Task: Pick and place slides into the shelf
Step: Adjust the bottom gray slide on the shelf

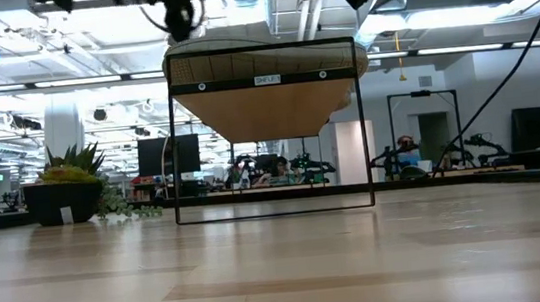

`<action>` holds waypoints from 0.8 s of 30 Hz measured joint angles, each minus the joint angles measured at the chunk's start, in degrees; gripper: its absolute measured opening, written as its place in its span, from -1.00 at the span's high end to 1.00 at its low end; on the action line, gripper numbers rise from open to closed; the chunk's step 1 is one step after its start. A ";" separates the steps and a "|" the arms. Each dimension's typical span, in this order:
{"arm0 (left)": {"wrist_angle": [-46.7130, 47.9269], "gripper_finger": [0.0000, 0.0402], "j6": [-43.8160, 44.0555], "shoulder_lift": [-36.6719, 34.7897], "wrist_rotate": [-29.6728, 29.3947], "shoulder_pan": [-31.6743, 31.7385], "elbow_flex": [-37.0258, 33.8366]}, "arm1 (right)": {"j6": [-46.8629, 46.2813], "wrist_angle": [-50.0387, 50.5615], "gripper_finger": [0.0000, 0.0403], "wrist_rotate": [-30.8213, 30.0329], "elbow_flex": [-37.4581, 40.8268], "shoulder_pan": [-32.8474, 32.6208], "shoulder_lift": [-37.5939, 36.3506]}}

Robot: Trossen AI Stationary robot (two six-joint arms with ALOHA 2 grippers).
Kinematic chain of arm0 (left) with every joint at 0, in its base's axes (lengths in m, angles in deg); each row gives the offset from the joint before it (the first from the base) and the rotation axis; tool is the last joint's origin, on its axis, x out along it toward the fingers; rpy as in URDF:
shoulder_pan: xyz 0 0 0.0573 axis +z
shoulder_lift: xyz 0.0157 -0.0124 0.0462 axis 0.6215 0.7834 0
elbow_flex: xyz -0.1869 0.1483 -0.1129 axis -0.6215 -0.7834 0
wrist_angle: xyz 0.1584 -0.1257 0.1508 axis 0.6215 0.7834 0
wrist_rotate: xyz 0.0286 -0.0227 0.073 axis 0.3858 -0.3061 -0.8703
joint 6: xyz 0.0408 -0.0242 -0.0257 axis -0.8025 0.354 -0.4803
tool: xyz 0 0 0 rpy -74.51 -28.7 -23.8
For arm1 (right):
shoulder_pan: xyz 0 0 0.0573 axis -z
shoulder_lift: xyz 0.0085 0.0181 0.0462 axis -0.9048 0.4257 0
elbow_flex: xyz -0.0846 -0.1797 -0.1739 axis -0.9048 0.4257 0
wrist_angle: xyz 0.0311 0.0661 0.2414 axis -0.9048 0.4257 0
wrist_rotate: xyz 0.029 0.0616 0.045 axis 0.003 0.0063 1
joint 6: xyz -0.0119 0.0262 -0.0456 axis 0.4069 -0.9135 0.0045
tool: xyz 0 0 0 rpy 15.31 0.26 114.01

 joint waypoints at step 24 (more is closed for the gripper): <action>7.39 1.00 -0.49 7.81 -1.07 -1.81 1.91 | 1.01 0.03 1.00 0.00 0.00 0.00 0.00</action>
